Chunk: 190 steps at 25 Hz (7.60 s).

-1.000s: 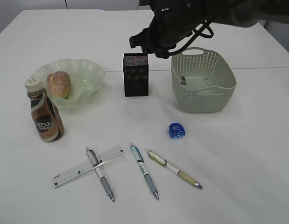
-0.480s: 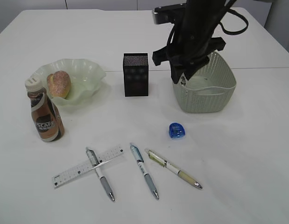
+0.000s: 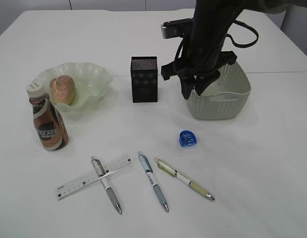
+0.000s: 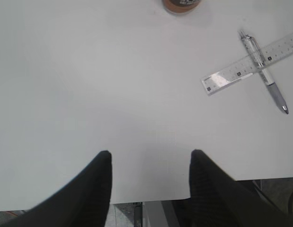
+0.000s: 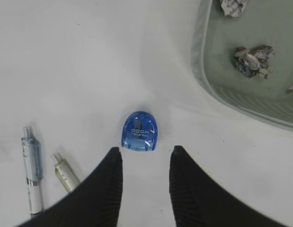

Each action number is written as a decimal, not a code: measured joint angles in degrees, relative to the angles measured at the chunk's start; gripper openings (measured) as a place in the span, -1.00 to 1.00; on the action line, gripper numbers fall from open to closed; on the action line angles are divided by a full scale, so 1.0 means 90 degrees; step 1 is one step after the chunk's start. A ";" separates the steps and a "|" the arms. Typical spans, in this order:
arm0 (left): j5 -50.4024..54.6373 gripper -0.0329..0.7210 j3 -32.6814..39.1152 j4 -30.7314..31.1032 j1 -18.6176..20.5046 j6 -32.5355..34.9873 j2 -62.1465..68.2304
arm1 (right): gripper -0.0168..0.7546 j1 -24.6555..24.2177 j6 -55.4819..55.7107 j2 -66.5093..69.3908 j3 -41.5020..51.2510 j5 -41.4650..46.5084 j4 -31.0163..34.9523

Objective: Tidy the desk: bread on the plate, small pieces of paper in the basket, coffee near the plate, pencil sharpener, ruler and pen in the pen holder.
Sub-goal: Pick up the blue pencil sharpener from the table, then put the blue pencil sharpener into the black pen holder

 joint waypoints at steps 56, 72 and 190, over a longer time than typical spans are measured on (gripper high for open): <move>0.0000 0.10 0.0000 0.0000 0.0000 0.0000 0.0000 | 0.39 0.0000 0.0177 0.1537 0.0000 -0.0023 0.0292; 0.0000 0.10 0.0000 0.0000 0.0000 0.0000 0.0000 | 0.39 0.0000 0.0177 0.1571 0.0000 -0.0035 0.0292; 0.0000 0.07 0.0000 0.0000 0.0000 0.0000 0.0000 | -0.07 0.0190 -0.0133 -0.1269 0.3172 -0.8193 -0.0519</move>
